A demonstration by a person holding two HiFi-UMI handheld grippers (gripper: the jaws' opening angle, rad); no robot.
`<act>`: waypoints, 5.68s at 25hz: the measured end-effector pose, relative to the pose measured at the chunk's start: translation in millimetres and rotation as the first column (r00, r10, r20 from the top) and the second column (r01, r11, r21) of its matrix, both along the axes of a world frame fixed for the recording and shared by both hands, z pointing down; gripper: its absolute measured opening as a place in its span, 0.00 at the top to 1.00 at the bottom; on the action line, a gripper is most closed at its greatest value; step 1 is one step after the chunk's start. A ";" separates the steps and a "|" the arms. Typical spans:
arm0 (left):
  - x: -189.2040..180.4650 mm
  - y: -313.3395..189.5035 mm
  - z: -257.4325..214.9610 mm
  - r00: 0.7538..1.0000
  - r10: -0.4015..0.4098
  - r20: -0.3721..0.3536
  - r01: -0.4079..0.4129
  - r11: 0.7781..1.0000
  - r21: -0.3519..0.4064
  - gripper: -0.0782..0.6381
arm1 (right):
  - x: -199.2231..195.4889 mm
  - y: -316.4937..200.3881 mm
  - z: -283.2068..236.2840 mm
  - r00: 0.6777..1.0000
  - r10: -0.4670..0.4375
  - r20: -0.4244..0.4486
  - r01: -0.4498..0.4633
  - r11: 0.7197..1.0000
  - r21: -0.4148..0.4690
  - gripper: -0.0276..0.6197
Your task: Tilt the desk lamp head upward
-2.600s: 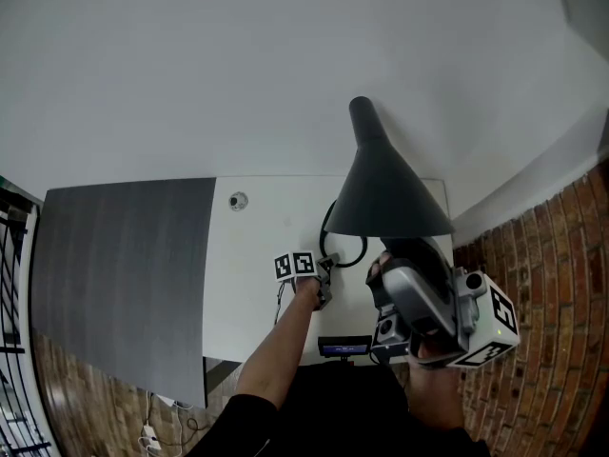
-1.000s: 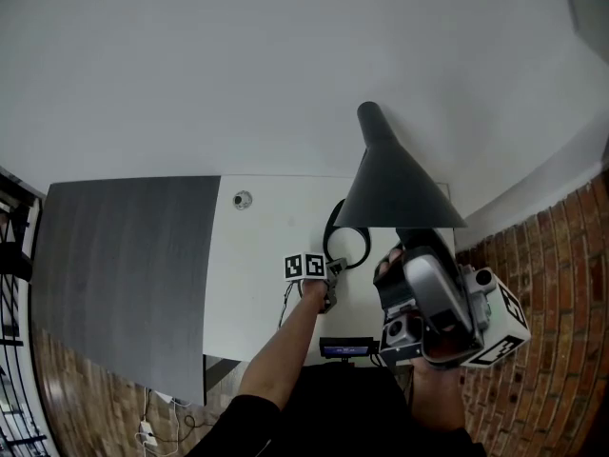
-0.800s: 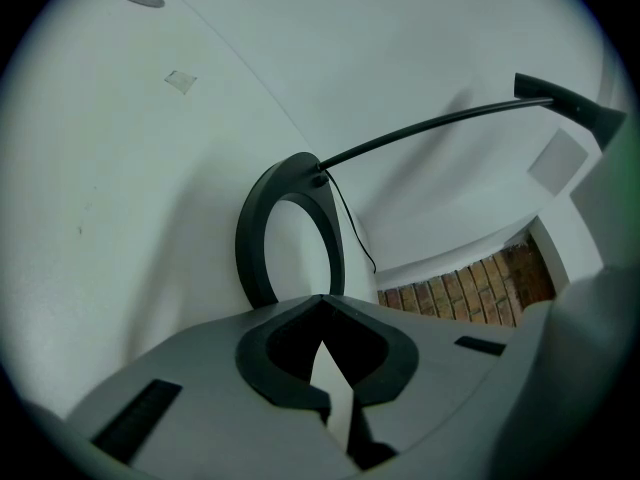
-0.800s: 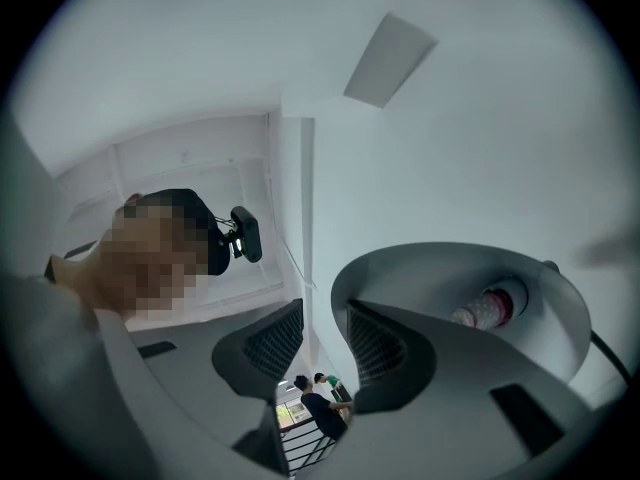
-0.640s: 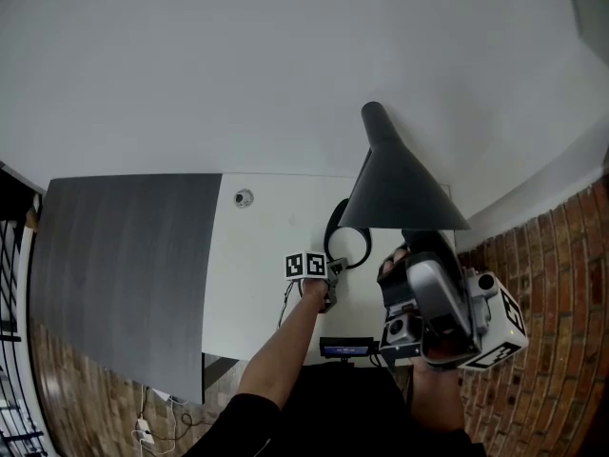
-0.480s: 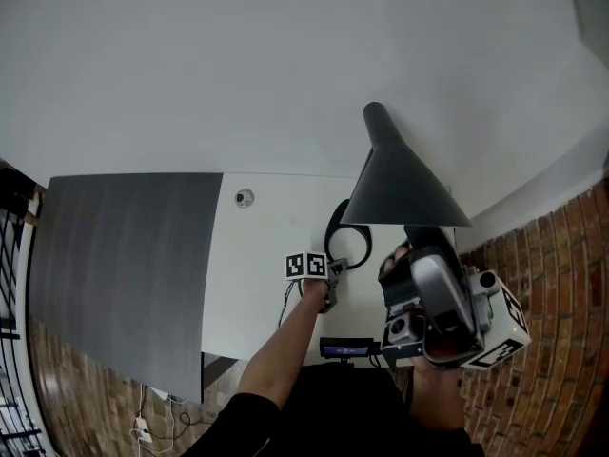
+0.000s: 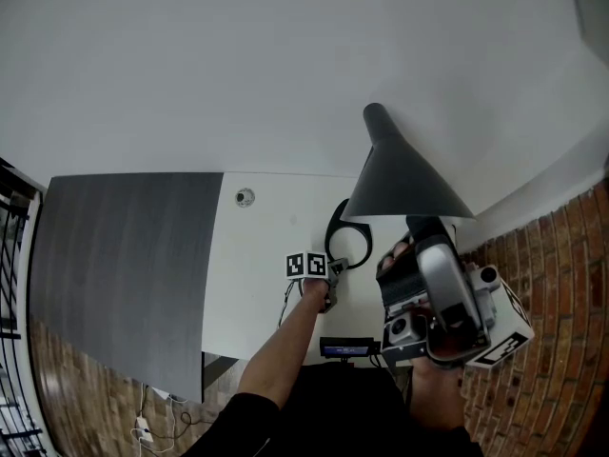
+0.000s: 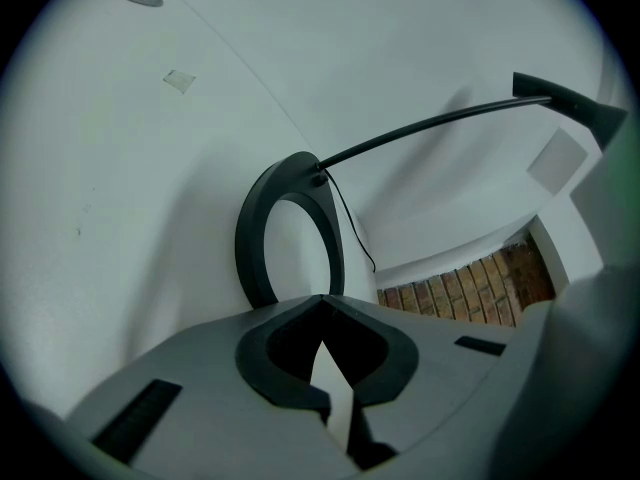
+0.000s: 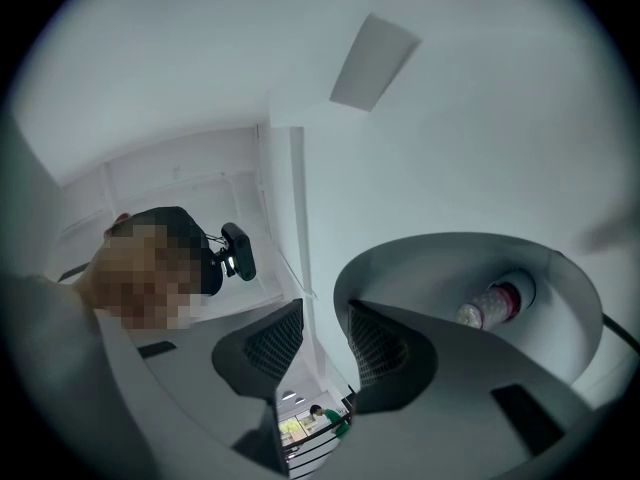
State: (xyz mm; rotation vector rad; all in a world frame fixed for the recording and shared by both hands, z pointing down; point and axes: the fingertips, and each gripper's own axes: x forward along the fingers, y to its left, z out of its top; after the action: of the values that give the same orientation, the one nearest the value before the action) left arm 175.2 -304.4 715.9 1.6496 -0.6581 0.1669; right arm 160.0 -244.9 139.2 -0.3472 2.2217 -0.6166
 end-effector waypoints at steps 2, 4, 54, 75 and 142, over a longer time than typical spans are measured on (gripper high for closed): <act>-0.8 0.1 -0.4 1.000 0.000 0.002 0.000 1.000 0.001 0.88 | -0.8 -0.8 -1.7 1.000 -0.002 0.009 0.002 1.000 -0.004 0.74; -1.2 -0.3 -0.4 1.000 -0.002 0.003 0.002 1.000 0.003 0.88 | -1.0 -1.7 -3.2 1.000 -0.006 0.021 0.006 1.000 -0.011 0.74; -1.7 0.7 -1.3 1.000 0.009 0.007 -0.009 1.000 0.013 0.88 | -7.0 1.5 -7.0 0.991 0.129 -0.033 -0.128 0.991 0.036 0.75; -0.4 1.2 -1.7 1.000 0.017 0.004 -0.017 1.000 0.020 0.88 | -5.7 -10.4 -17.6 0.994 0.111 0.003 -0.111 0.994 -0.001 0.75; -69.7 252.3 -269.0 0.838 -0.039 -0.544 0.347 0.808 0.476 0.88 | 149.9 249.1 213.4 0.960 0.181 -0.213 -0.249 0.901 -0.355 0.87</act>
State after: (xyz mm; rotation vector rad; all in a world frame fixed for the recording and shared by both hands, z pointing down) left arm 105.5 -52.1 446.9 2.0519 -0.4794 -0.6768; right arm 309.9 4.1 352.6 -0.8657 2.1775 -0.9242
